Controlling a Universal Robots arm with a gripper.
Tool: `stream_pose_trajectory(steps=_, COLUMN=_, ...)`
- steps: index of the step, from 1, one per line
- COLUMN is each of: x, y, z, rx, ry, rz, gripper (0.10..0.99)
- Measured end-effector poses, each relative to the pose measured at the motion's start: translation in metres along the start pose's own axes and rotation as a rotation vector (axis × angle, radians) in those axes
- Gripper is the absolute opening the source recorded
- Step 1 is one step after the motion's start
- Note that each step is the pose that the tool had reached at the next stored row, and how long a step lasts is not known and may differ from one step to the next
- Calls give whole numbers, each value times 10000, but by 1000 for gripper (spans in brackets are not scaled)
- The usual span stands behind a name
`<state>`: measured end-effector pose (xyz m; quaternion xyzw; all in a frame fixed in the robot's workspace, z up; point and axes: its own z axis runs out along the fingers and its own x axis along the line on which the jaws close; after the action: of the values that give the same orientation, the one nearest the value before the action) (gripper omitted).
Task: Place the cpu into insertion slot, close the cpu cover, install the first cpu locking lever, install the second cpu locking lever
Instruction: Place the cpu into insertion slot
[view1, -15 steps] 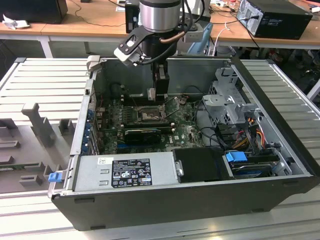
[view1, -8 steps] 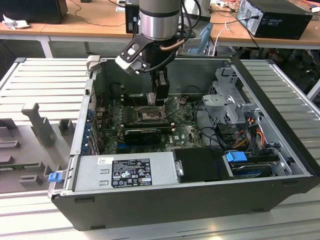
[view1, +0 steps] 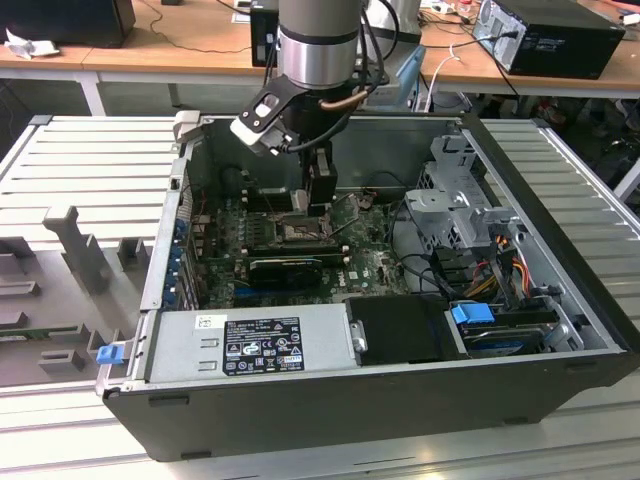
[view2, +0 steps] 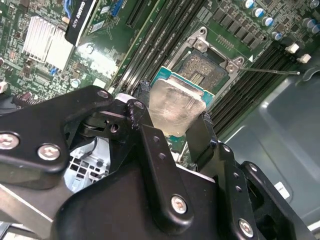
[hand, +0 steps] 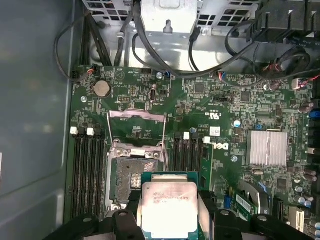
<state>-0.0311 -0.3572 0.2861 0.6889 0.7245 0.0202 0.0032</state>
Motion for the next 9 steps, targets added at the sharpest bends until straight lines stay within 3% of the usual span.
stream_pose_trajectory(steps=6, x=42, y=-3, z=146, rx=18, ry=7, rz=-148, gripper=533)
stream_pose_trajectory(steps=9, x=45, y=-6, z=192, rx=12, ry=-4, rz=180, gripper=533)
